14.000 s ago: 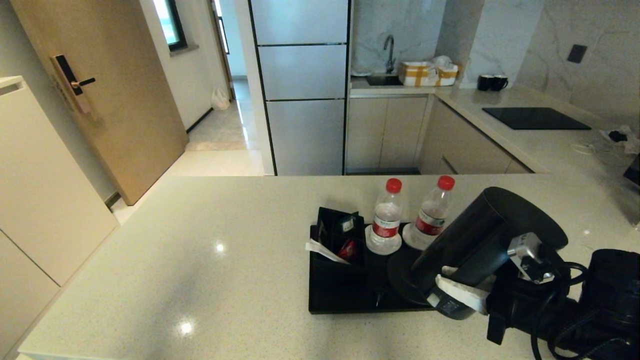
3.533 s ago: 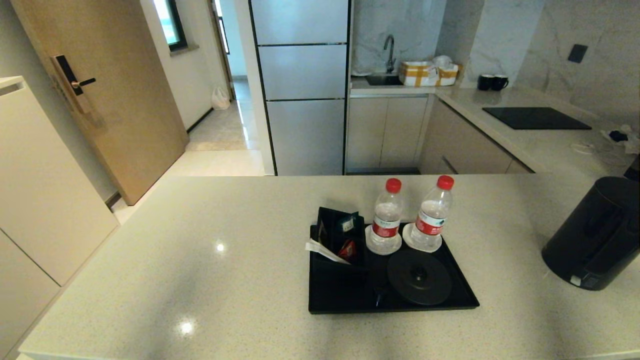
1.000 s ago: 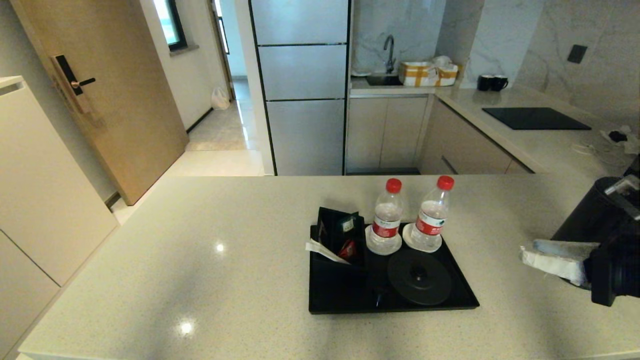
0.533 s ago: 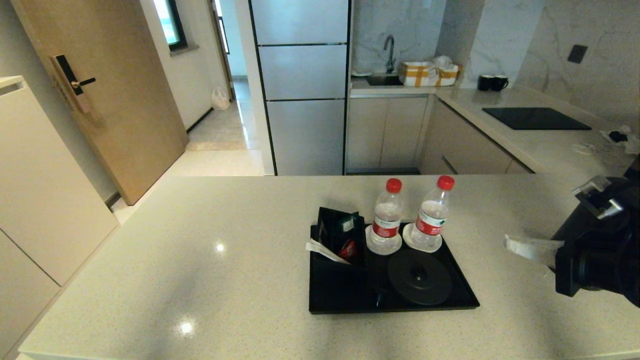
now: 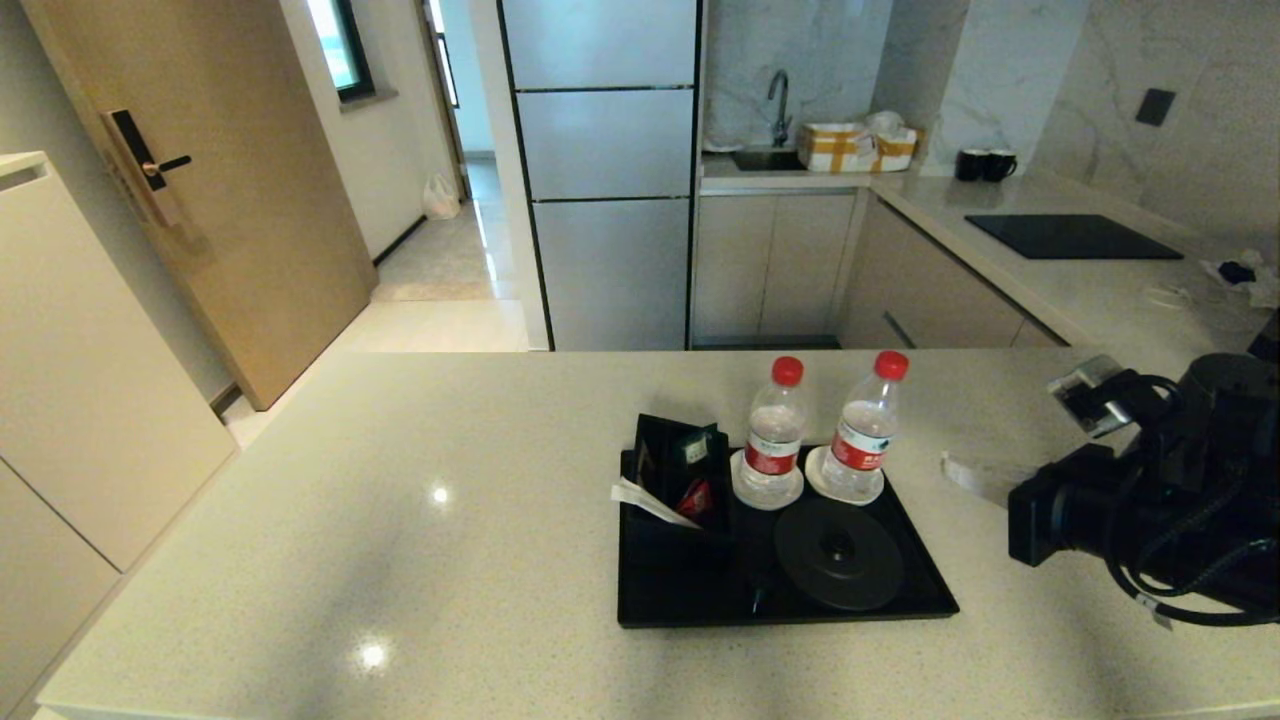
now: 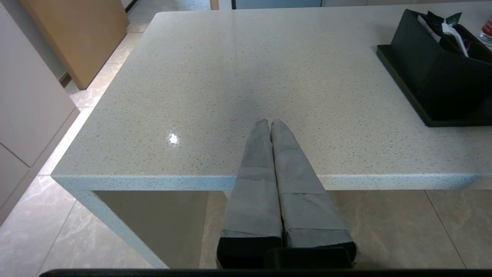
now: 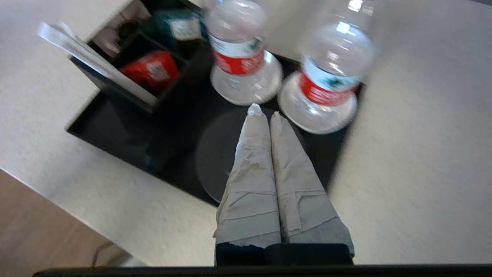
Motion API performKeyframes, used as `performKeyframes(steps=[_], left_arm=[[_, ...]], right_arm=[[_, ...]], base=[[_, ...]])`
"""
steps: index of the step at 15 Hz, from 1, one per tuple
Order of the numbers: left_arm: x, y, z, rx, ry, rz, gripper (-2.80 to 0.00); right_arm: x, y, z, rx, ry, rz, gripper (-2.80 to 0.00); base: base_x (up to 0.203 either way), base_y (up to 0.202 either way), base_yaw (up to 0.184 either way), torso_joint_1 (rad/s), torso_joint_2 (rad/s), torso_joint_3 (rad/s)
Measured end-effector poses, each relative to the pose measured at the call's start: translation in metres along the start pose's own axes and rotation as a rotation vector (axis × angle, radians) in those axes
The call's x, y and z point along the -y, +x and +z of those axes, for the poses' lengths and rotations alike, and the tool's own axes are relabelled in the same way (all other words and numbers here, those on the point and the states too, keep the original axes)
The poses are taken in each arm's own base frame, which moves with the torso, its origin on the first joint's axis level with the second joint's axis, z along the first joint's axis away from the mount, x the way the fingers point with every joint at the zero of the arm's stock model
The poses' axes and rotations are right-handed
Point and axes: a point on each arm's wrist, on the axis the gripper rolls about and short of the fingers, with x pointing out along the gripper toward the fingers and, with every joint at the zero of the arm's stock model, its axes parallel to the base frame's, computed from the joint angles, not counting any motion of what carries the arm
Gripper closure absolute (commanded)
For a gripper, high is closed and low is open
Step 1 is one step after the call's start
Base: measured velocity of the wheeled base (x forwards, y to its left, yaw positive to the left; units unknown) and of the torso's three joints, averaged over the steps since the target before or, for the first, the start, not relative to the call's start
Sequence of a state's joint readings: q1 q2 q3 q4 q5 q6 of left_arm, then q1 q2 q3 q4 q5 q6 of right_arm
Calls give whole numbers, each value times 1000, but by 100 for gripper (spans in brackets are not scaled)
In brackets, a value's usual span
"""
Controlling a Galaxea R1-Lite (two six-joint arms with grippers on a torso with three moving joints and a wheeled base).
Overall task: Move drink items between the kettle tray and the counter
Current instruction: Pick up the bottled water
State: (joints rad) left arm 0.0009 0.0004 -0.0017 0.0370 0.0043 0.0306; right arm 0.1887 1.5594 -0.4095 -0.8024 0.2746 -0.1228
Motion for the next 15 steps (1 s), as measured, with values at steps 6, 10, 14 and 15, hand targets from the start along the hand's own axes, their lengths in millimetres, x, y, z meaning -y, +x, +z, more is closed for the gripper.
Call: performKeyframes(steps=[6, 10, 14, 15], left_arm=[[0, 0, 0, 0, 0, -1, 0], [0, 0, 0, 0, 0, 0, 0], [0, 0, 0, 0, 0, -1, 0], [0, 0, 0, 0, 0, -1, 0]], right_arm=[[5, 25, -20, 30, 0, -61, -280], [19, 48, -41, 67, 6, -121, -280], [27, 70, -68, 69, 47, -180, -280], [29, 76, -72, 62, 50, -182, -280]], base=[[0, 0, 0, 0, 0, 0], [0, 0, 0, 0, 0, 0], [0, 0, 0, 0, 0, 0], [0, 0, 0, 0, 0, 0]])
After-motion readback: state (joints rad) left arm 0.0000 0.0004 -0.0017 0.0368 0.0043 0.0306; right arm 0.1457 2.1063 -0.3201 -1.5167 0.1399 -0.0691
